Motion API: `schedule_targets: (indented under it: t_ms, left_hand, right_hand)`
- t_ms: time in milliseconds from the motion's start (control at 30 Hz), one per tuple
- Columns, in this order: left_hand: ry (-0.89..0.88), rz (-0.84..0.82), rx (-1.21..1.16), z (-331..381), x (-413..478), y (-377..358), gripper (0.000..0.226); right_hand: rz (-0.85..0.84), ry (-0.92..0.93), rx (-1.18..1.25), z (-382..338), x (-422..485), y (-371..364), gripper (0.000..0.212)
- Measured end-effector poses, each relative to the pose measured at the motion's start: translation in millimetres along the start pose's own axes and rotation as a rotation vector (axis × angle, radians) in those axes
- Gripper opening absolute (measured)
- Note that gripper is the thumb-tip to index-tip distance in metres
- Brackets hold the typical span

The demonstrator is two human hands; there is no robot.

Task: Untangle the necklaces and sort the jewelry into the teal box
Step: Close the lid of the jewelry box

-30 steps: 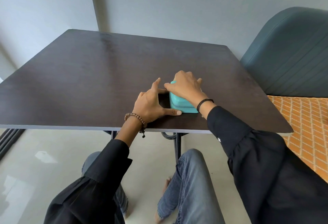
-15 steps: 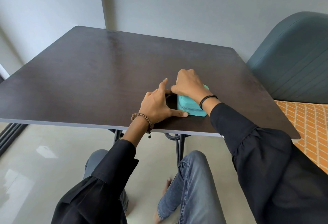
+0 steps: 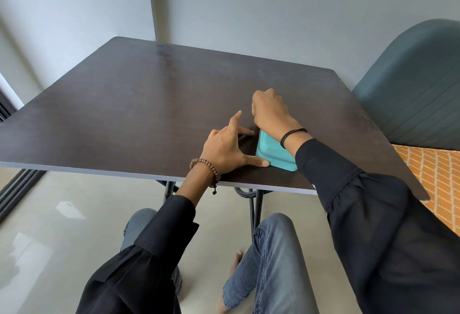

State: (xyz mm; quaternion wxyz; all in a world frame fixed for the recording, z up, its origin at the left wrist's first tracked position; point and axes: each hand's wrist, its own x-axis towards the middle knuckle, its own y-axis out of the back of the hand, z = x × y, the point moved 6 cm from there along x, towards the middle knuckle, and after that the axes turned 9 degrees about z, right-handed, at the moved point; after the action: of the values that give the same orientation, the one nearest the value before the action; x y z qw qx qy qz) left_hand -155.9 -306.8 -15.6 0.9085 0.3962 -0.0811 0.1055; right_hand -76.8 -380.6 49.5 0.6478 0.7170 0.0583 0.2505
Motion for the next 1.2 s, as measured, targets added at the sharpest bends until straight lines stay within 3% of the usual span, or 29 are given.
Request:
schedule_targets:
  t_ms: [400, 633, 867, 1000, 1067, 1200]
  left_hand:
    - [0.002, 0.023, 0.003, -1, 2, 0, 0.146]
    - [0.016, 0.058, 0.011, -1, 1, 3, 0.13]
    - [0.027, 0.082, -0.017, -9, 2, 2, 0.114]
    - [-0.109, 0.099, 0.01, -7, 4, -1, 0.105]
    - [-0.22, 0.09, 0.116, -3, 3, -3, 0.09]
    - [-0.248, 0.063, 0.204, -5, 3, -5, 0.078]
  right_hand:
    - [0.11, 0.249, 0.04, -34, -34, 6, 0.014]
    - [0.135, 0.269, 0.111, -31, -62, 12, 0.027]
    - [0.214, 0.376, 0.084, -31, -91, 11, 0.021]
    - [0.299, 0.466, 0.13, -28, -105, 11, 0.026]
    - [0.314, 0.537, 0.14, -27, -111, 10, 0.028]
    - [0.36, 0.682, 0.035, -18, -127, 9, 0.038]
